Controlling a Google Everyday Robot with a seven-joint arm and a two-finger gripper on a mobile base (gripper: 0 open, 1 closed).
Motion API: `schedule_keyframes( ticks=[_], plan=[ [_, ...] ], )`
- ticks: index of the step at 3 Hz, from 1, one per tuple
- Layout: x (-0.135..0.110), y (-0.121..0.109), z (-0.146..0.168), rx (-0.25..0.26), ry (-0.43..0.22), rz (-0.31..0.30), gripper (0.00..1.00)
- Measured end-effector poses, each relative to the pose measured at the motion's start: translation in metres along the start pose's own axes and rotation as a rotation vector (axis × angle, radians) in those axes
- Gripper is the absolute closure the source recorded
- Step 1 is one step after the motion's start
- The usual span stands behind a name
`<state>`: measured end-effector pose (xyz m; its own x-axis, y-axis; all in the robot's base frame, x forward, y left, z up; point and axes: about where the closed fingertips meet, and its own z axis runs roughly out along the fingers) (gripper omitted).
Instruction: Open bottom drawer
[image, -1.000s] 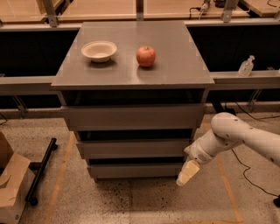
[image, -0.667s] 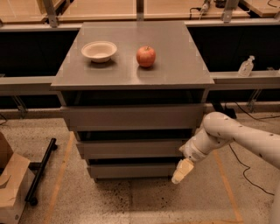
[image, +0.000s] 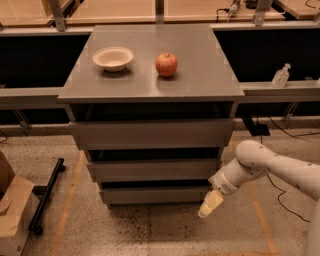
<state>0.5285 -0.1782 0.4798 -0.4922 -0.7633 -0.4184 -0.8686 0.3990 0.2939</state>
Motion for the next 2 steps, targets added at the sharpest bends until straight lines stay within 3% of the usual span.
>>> schedule_keyframes(
  ticks=[2],
  plan=[
    [0.016, -0.054, 0.061, 0.051, -0.037, -0.003, 0.0]
  ],
)
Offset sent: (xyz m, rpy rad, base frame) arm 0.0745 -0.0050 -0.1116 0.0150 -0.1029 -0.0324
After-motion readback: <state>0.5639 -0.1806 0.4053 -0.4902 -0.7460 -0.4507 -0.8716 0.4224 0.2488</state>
